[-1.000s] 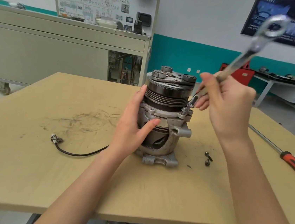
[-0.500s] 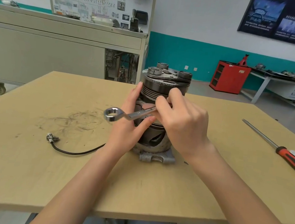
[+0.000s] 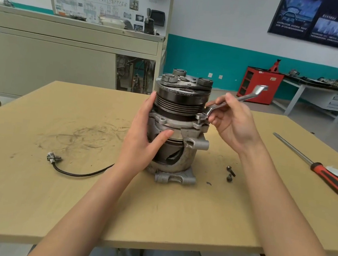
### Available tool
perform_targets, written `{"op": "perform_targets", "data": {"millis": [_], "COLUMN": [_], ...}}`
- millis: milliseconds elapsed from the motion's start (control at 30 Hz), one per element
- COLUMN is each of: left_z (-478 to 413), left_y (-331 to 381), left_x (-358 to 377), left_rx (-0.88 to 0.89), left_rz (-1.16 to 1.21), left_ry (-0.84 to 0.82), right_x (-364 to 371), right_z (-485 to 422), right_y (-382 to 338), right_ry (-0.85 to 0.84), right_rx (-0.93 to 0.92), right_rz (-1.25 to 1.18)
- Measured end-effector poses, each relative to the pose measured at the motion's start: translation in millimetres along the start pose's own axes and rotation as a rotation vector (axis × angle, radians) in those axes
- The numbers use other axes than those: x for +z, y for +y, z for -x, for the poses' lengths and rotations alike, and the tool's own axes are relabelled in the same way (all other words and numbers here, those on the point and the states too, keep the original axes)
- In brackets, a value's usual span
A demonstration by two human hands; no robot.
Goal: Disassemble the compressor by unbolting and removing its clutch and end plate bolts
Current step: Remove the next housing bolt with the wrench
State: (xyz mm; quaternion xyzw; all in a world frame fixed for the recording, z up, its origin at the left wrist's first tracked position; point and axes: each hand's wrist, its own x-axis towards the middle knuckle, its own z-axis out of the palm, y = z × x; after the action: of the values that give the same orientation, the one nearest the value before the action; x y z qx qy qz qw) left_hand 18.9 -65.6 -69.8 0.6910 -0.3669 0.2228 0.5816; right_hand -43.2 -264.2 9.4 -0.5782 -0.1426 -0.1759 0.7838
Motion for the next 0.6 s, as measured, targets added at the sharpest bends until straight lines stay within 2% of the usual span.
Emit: {"op": "perform_targets", "data": {"millis": [100,167,233,300,400,600], "left_z": [0.3,0.1,-0.3,-0.7,-1.2,0.3], "left_y": [0.3,0.8,0.7,0.6,0.8,-1.2], "left_x": [0.2,0.0,-0.3,-0.5,-0.6,-0.2], "left_rx": [0.002,-0.005,0.003,0.013,0.016,0.025], "left_rz": [-0.004,-0.004,-0.005,-0.004,-0.006,0.025], "left_ry": [0.002,0.0,0.003,0.004,0.006,0.012], "right_x": [-1.6,1.6,6.0,12.4,27.9,66.2], "right_z": [-6.7,-5.5,-1.6,4.7,18.5,30.1], "right_y": [3.5,1.1,-7.7,-21.6,-39.6,-30.0], "right_ry": [-0.023,0.028,0.122,0.244,0.323,0.183], "right_rx": [0.088,0.092,0.021,-0.122,-0.386,-0.955], "right_rz": [-0.094,-0.141,-0.158,-0.031,0.412,1.618]}}
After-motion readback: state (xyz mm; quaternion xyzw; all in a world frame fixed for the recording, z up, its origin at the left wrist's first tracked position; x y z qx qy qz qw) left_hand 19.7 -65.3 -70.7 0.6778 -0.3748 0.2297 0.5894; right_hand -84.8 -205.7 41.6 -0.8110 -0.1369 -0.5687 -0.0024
